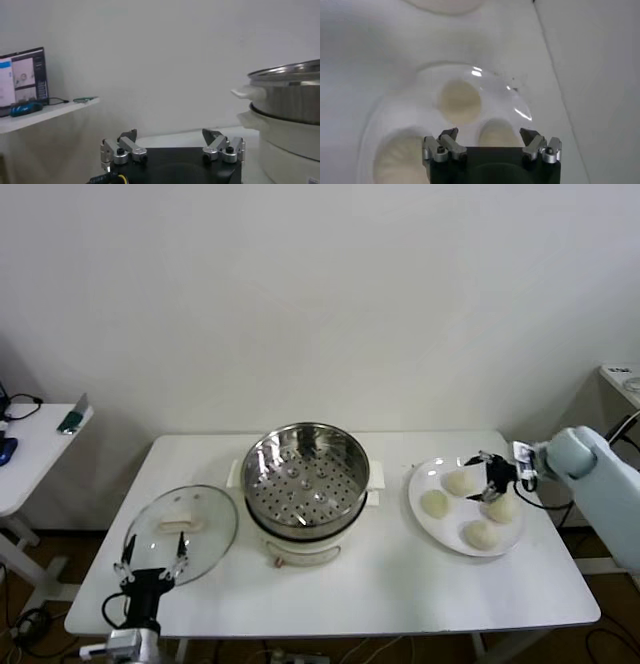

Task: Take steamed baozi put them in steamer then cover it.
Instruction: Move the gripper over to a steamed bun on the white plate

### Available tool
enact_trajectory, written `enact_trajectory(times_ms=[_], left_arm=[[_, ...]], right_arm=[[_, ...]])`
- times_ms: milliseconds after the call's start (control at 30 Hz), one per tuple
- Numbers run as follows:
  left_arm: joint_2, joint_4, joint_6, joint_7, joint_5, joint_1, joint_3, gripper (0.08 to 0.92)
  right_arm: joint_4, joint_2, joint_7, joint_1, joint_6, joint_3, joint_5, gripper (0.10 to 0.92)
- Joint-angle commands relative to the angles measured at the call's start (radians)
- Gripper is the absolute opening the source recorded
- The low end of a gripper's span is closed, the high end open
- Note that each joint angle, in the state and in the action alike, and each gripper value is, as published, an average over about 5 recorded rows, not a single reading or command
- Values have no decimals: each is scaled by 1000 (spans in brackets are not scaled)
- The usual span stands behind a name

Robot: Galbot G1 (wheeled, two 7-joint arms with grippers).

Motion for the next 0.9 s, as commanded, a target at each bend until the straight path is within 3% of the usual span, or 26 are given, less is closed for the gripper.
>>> enact_trajectory(times_ms=[33,900], left_arm=[[7,8,13,-11,-20,-3,-3,823],[52,39,26,-16,-37,-13,-20,823]], right_arm=[[-281,139,-94,240,42,-281,-75,823],[-530,361,55,143,124,-53,-372,823]])
